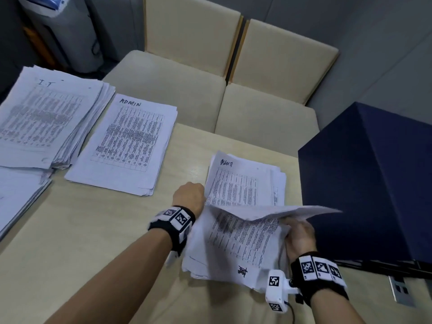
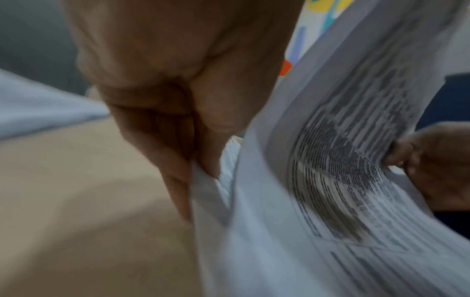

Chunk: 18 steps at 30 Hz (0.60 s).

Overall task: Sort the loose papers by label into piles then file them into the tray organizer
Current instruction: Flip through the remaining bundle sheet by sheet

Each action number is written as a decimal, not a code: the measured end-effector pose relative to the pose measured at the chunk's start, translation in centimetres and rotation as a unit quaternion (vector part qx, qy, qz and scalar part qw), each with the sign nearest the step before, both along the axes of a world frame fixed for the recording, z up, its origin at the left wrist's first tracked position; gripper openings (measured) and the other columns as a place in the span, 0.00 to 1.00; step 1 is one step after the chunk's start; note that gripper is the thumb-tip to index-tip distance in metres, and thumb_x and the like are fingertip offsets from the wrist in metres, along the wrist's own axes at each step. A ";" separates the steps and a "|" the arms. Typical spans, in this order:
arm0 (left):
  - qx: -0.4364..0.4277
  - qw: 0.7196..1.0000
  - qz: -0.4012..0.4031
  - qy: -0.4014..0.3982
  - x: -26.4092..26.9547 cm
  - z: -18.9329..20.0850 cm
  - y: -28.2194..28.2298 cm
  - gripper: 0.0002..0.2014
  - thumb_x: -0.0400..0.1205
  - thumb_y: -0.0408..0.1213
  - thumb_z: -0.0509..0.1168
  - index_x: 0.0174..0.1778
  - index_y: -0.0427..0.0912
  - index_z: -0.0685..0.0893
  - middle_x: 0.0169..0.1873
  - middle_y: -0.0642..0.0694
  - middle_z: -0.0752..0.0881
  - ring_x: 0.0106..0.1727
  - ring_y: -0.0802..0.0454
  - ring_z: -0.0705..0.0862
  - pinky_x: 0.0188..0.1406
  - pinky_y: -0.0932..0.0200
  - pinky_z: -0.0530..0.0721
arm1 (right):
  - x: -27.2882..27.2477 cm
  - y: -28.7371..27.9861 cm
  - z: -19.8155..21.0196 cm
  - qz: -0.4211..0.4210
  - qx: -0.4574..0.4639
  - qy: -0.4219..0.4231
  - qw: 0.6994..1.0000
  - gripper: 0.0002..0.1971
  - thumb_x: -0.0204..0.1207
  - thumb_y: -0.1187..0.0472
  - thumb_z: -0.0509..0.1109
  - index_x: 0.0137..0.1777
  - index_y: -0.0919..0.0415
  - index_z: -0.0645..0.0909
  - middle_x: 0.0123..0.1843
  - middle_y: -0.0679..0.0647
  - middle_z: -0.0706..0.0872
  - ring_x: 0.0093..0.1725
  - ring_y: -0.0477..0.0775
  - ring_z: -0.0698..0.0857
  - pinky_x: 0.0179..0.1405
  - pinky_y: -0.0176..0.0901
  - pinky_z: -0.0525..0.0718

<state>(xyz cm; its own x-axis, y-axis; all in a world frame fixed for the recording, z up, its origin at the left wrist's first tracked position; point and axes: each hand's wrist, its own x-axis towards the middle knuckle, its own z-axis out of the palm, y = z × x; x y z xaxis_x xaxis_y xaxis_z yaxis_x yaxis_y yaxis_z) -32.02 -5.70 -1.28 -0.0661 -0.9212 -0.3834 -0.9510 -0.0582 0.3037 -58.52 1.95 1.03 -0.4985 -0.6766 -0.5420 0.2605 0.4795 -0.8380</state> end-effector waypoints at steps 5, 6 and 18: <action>-0.015 0.995 -0.094 0.016 2.6 1.9 -0.8 0.20 0.84 0.51 0.66 0.28 0.45 0.77 0.32 0.45 0.84 0.38 0.43 0.86 0.38 0.55 0.81 | 0.2 -0.8 -0.8 0.003 0.025 -0.009 1.000 0.08 0.74 0.76 0.66 0.48 0.68 0.83 0.37 0.62 0.89 0.42 0.64 0.87 0.39 0.49 0.83; -0.027 0.994 -0.095 0.047 3.0 1.9 -0.7 0.20 0.83 0.48 0.68 0.26 0.45 0.75 0.29 0.46 0.83 0.36 0.42 0.84 0.35 0.55 0.79 | 0.4 -0.8 -0.8 0.000 0.025 -0.022 0.999 0.08 0.73 0.75 0.67 0.50 0.68 0.83 0.37 0.62 0.89 0.42 0.65 0.88 0.38 0.50 0.85; -0.070 0.949 0.127 0.281 0.6 -0.4 1.6 0.09 0.77 0.25 0.64 0.49 0.42 0.82 0.45 0.46 0.86 0.44 0.46 0.84 0.39 0.54 0.82 | 0.2 -1.1 0.0 0.019 0.022 -0.023 0.999 0.10 0.74 0.80 0.65 0.48 0.68 0.85 0.30 0.57 0.91 0.29 0.57 0.90 0.23 0.39 0.86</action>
